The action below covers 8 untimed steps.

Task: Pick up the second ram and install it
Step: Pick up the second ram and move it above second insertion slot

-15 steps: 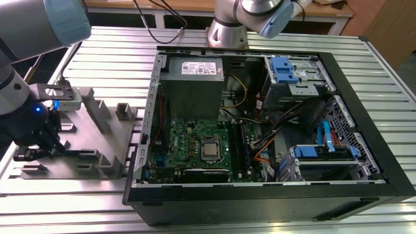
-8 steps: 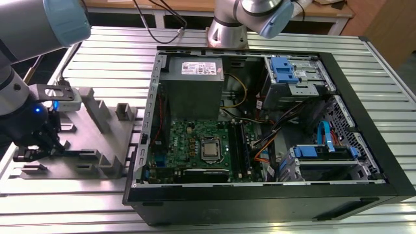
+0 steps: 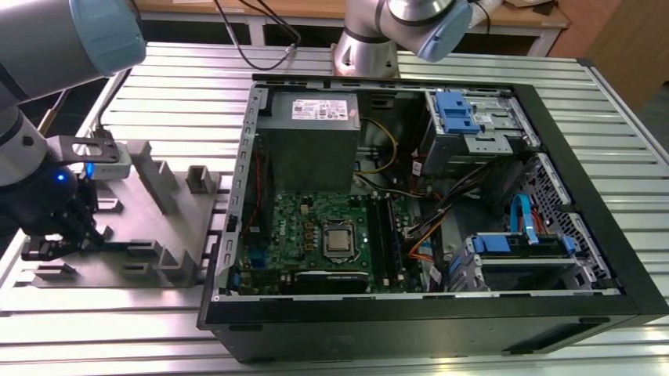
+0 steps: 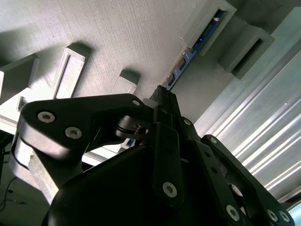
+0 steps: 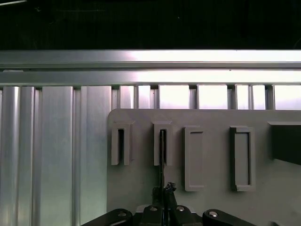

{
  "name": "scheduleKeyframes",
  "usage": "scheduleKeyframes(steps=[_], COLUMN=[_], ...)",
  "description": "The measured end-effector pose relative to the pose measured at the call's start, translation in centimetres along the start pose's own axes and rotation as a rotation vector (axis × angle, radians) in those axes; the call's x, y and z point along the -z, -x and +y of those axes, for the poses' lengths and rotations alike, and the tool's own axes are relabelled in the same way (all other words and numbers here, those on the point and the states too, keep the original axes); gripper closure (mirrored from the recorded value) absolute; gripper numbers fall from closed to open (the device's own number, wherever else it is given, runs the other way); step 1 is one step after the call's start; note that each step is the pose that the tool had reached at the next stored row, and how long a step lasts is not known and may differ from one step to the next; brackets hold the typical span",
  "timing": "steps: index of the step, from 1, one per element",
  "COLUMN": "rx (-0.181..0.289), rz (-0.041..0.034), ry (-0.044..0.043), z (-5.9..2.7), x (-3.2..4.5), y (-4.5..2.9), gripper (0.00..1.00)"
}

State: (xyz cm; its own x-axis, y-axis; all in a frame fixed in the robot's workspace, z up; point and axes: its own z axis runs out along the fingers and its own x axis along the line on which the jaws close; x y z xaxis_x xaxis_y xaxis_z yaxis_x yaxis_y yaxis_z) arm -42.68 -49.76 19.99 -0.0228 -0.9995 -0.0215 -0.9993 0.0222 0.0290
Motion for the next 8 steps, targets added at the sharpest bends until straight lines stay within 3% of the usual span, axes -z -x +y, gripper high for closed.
scheduleKeyframes(steps=[8], rx=[0.0], rz=[0.0], ry=[0.0], z=[0.0], x=[-0.04], y=[0.0], gripper=[0.92])
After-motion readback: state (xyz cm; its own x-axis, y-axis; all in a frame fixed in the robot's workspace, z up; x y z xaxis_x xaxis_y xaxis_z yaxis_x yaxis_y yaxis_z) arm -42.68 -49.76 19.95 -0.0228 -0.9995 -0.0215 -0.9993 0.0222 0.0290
